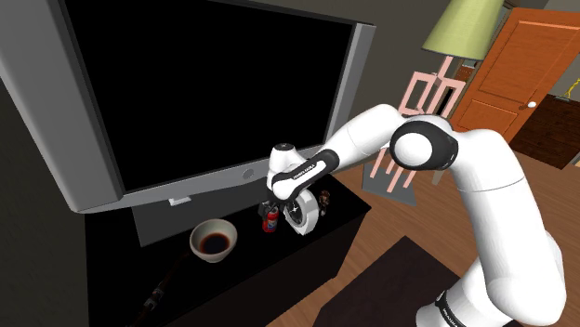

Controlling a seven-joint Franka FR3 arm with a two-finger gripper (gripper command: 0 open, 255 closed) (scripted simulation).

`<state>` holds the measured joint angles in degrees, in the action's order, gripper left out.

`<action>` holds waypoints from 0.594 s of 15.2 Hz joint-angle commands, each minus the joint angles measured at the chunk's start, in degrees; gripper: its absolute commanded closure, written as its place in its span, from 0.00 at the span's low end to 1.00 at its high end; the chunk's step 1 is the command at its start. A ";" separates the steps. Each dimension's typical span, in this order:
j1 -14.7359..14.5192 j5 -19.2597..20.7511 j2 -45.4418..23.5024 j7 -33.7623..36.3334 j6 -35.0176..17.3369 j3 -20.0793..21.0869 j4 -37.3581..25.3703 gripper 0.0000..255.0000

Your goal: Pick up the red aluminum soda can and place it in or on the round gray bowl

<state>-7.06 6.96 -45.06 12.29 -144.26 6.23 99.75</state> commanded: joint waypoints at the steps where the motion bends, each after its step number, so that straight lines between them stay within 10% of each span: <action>1: 0.01 0.01 -0.07 -0.01 -0.06 -0.01 -0.02 0.00; 4: 0.01 0.01 -0.06 -0.01 -0.05 -0.01 -0.02 0.00; 5: 0.01 0.01 -0.06 -0.01 -0.05 -0.01 -0.02 1.00; 9: 0.00 0.01 -0.05 0.00 -0.05 -0.01 -0.02 1.00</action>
<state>-7.06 6.96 -45.11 12.28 -144.31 6.23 99.72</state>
